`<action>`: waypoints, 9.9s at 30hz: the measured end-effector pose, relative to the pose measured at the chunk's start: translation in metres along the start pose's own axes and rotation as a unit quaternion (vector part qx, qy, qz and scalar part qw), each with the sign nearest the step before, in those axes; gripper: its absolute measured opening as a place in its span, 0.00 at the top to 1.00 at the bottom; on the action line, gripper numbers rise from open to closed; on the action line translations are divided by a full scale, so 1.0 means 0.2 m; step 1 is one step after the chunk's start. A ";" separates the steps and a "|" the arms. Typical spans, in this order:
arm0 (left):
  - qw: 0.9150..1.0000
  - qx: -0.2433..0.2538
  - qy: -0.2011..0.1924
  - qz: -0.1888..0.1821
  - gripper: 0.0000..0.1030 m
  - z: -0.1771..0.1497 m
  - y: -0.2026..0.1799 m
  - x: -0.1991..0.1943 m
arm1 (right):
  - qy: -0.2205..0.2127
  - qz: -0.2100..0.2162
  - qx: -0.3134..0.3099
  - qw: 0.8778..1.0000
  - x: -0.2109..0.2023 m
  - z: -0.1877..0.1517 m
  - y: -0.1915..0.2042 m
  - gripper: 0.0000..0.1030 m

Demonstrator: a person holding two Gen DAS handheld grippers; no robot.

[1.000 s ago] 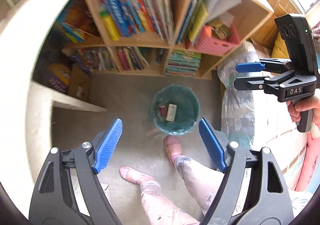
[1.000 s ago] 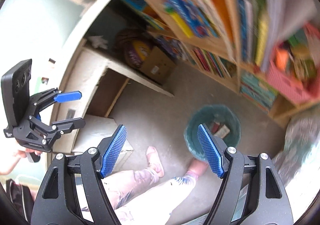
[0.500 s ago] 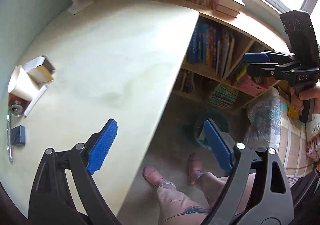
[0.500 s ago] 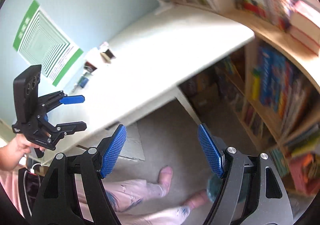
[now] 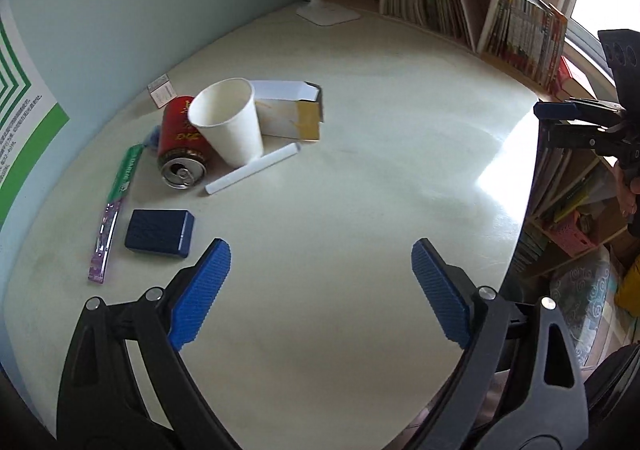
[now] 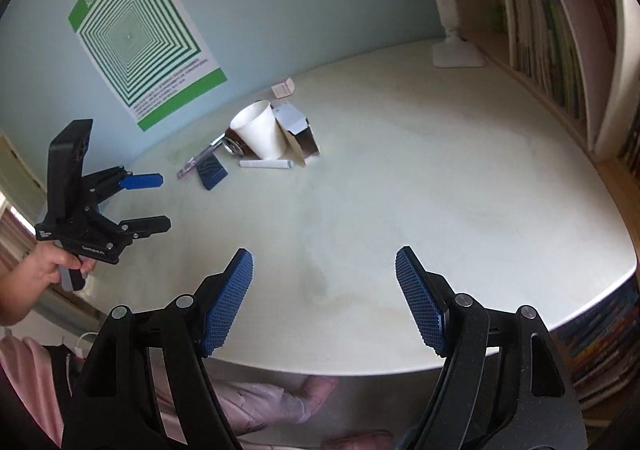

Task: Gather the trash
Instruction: 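Grasp the white paper cup with the left tool while the right tool grasps the open white box, then carry the cup and box to the green trash bin and open both tools, then move both open tools back over the table, then approach the red drink can and white marker with both tools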

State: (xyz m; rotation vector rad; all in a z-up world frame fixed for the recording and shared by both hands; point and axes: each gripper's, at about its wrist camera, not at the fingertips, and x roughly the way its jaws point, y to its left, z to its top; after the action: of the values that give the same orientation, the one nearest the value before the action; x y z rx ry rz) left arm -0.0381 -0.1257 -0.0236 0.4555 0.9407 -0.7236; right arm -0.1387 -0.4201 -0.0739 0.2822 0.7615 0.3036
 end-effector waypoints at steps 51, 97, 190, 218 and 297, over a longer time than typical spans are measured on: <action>0.989 -0.149 0.014 0.006 0.26 0.43 0.54 0.67 | 0.169 0.140 -0.215 0.952 1.27 0.82 0.08 0.51; 0.995 0.058 -0.038 -0.078 0.45 0.25 0.12 0.25 | 0.045 -0.024 -0.002 0.999 0.36 0.28 0.00 0.67; 0.872 0.385 0.217 -0.213 0.26 -0.90 -2.49 1.45 | 0.020 -0.137 0.481 0.865 -0.39 -2.75 -1.25 0.41; 0.945 0.253 0.097 -0.182 0.07 -0.39 -1.77 0.32 | -0.055 -0.087 0.209 0.972 -0.89 -1.63 -0.60 0.16; 0.866 -0.464 0.075 0.172 0.19 -0.02 0.88 0.53 | 0.181 0.271 -0.640 0.695 1.81 0.97 0.75 0.14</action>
State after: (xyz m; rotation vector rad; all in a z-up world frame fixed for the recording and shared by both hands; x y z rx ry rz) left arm 0.1282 -0.0412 -0.1072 -0.1872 1.1928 0.1398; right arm 0.2213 -0.1766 -0.1143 -0.9516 0.6686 1.4060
